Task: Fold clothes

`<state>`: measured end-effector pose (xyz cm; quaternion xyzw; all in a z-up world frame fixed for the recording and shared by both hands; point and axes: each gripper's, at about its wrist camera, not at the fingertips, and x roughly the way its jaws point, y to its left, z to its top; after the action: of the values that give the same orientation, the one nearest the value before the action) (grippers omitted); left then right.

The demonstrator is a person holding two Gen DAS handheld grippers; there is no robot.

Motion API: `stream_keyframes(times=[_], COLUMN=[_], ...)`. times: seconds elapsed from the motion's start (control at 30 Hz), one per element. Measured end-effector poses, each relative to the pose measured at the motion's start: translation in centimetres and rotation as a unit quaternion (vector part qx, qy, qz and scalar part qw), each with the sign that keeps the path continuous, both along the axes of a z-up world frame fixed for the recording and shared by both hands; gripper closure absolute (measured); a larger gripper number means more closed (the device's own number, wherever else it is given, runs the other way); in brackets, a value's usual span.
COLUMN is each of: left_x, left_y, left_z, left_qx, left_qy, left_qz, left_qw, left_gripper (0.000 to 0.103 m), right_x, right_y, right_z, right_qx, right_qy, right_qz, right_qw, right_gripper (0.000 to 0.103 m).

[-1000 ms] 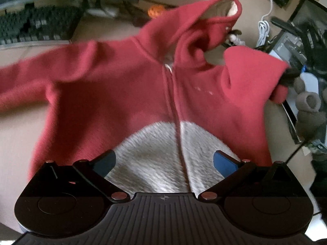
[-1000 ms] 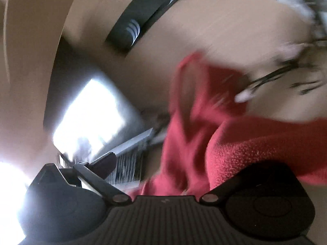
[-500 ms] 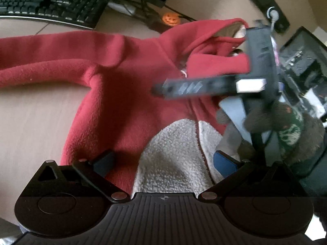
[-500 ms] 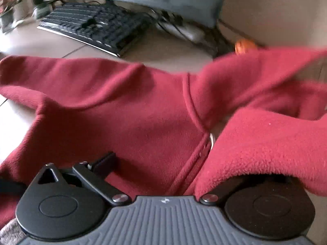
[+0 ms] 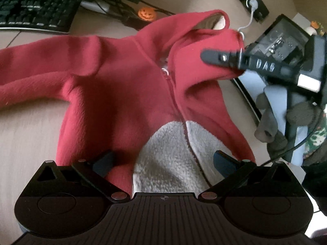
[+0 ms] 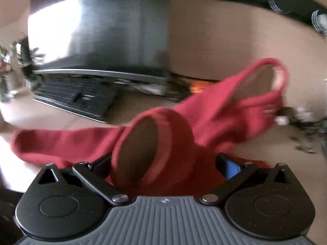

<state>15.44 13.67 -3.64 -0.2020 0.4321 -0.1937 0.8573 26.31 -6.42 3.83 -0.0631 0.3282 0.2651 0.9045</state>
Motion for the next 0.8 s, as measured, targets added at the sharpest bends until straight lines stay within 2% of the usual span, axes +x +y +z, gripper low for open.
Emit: stream_keyframes(times=[0.07,0.13,0.27,0.37,0.5,0.6,0.7,0.8], left_x=[0.0,-0.2,-0.3,0.0,1.0,3.0,6.0,8.9], left_y=[-0.1,-0.1,0.0,0.0,-0.3,-0.4,-0.3,-0.2], left_z=[0.0,-0.1,-0.3,-0.4,0.4,0.8,-0.1,-0.9], left_qx=[0.004,0.009,0.011,0.004,-0.004,-0.005,-0.005,-0.023], left_qy=[0.002,0.004,0.007,0.014,-0.002,-0.024,-0.021,0.004], left_qz=[-0.005,-0.008,-0.004,0.006,-0.001,-0.004,0.006,0.033], left_qw=[1.0000,0.9999,0.9999,0.9999,1.0000,0.9997,0.9998,0.9992], left_gripper=[0.000,0.000,0.000,0.000,0.000,0.000,0.000,0.000], right_x=[0.5,0.7,-0.1,-1.0,-2.3,-3.1,-3.4,-2.8], right_y=[1.6,2.8,1.8,-1.8,-9.8,-12.9,-12.3,-10.1], right_z=[-0.2,-0.2,0.3,-0.1,-0.6,-1.9,-3.2,-4.9], right_qx=[0.014,0.007,-0.044,-0.091,-0.089,-0.112,-0.125,-0.138], right_qy=[0.006,-0.010,-0.047,-0.058,-0.020,-0.007,-0.002,0.000], right_qz=[0.015,0.016,0.013,-0.022,-0.107,-0.135,-0.096,-0.053], right_qw=[1.000,1.000,0.998,0.994,0.990,0.985,0.987,0.989], right_gripper=[0.000,0.000,0.000,0.000,0.000,0.000,0.000,0.000])
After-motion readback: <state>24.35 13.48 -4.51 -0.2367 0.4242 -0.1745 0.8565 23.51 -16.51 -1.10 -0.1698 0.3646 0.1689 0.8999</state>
